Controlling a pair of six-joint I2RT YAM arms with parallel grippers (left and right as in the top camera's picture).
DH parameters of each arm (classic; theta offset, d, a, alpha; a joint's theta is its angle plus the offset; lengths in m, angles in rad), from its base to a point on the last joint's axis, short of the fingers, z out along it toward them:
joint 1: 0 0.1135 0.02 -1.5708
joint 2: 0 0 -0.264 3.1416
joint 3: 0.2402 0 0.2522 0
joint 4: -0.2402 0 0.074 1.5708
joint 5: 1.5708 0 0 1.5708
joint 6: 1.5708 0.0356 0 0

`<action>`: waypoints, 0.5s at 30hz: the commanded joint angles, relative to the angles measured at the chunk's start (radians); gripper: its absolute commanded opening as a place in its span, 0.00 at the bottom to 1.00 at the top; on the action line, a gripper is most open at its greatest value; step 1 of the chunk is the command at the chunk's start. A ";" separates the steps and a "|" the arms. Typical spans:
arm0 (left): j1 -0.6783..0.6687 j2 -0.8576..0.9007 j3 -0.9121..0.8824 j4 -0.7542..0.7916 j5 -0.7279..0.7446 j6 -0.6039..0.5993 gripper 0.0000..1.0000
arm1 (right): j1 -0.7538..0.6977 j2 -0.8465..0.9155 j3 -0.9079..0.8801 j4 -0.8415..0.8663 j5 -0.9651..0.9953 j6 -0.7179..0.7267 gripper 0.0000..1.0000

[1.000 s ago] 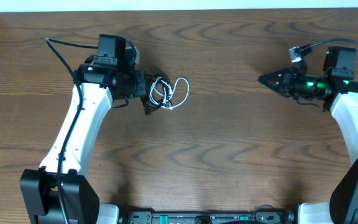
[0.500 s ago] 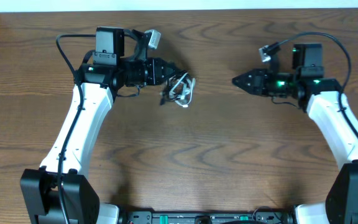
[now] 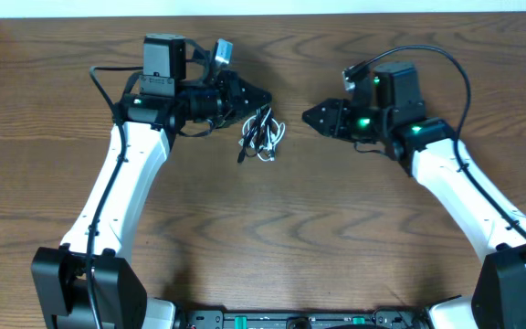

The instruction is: Untangle cables

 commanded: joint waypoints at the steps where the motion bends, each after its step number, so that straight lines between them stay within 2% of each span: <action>1: -0.031 -0.006 0.005 0.039 0.028 -0.058 0.08 | 0.058 0.002 0.003 0.034 0.071 0.079 0.47; 15: -0.069 -0.006 0.005 0.072 0.028 -0.099 0.08 | 0.140 0.156 0.003 0.209 0.100 0.211 0.39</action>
